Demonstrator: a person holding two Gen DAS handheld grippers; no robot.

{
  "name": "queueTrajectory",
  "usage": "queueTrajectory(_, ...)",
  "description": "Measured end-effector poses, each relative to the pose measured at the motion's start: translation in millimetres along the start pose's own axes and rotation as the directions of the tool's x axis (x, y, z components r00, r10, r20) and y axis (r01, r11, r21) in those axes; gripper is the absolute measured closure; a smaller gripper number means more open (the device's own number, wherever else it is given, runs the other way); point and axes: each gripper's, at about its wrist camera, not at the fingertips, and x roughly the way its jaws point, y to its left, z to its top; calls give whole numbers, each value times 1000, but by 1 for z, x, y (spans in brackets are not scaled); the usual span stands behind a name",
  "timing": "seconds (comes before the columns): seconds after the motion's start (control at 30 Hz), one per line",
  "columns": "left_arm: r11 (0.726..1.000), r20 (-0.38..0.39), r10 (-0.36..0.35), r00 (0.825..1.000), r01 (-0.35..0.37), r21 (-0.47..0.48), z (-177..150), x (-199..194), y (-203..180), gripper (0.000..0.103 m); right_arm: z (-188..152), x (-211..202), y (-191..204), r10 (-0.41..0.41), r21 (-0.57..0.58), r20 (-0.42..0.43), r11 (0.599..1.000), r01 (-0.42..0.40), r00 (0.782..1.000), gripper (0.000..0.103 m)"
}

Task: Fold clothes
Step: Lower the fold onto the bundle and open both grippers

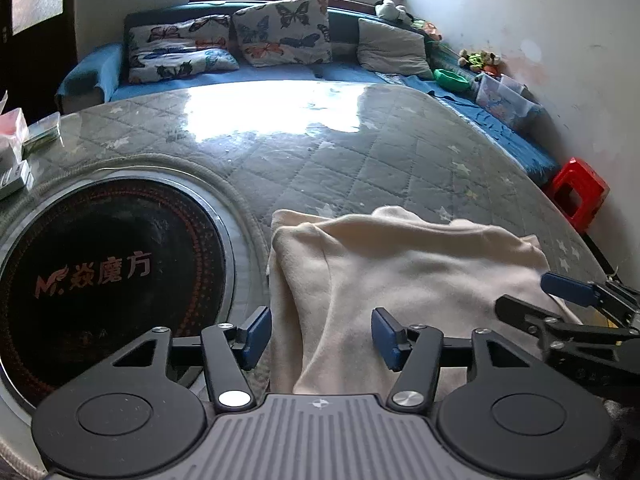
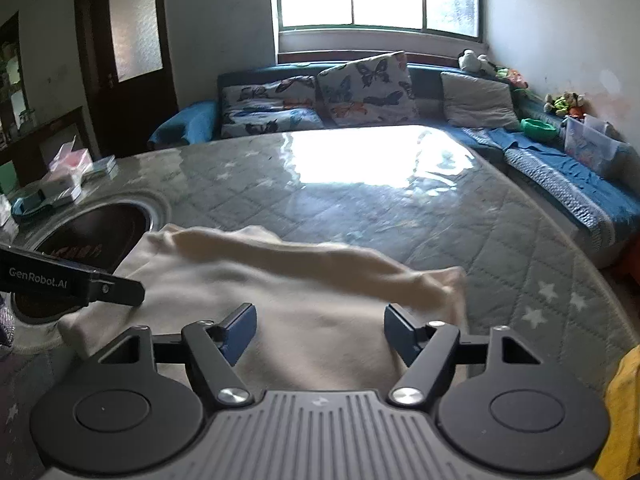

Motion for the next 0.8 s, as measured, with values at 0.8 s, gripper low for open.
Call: queueTrajectory(0.8,994,44,23,999,-28,104,-32,-11,4,27,-37,-20,22,4,-86,-18,996,-6,1000,2)
